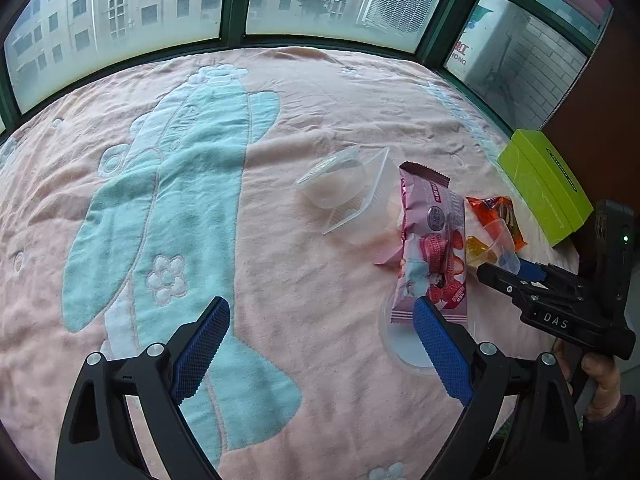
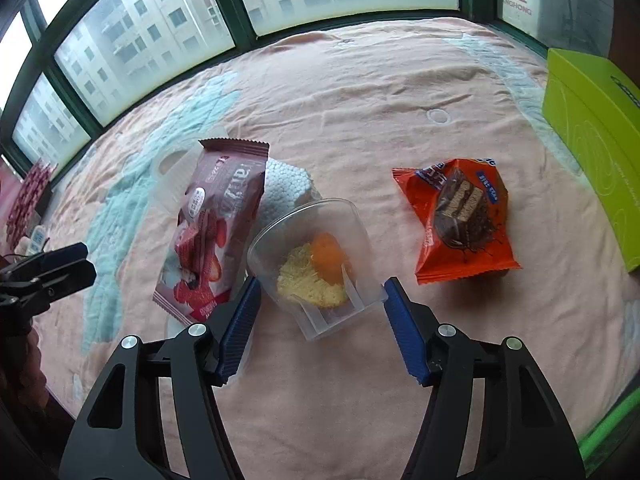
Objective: Collect trash
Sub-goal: 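Close the right tool on the clear cup holding cake, then lift the clear cup with the right tool while the left tool grasps the pink snack bag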
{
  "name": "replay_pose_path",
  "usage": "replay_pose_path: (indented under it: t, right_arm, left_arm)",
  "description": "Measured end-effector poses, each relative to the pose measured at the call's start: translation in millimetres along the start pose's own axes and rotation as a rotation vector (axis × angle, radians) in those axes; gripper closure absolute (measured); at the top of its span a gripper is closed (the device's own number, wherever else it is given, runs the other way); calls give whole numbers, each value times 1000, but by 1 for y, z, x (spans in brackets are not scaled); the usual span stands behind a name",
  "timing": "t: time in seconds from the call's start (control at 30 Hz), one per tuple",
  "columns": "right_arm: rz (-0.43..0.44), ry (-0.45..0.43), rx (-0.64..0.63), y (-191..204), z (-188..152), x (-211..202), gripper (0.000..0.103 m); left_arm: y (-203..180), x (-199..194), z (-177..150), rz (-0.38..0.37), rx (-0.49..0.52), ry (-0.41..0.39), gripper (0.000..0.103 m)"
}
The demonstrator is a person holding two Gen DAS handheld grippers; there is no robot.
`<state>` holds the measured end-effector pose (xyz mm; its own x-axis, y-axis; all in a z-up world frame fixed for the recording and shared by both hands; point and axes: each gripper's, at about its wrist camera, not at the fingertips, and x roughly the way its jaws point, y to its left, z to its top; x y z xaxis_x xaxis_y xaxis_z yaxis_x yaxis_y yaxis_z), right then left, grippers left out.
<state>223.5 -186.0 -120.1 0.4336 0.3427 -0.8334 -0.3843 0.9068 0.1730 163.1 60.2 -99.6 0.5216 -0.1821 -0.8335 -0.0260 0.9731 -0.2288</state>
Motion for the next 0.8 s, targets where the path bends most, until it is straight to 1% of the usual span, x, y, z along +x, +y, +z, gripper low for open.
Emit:
replay_pose_path:
  t: [0.27,0.37,0.5,0.63,0.8]
  right_arm:
    - [-51,46,-20,1,-7,-20,44]
    - [-55,55,-32,1,-9,-28,45]
    - [-56,51,-36,1,-13,-40,47]
    - [-54,44,-28,-1,-18,-49,49]
    - [-34,21,10,-4,-25,-63,50]
  left_arm:
    - [-22,-1,2,-37,38,-9,14]
    - [-30,-1,3,-46,53,-9,14]
    - [-40,2,4,-61,68,-4,14]
    - [-49,8,4,-59,85,6,14]
    - [-58,16,7,-67,93,8,14]
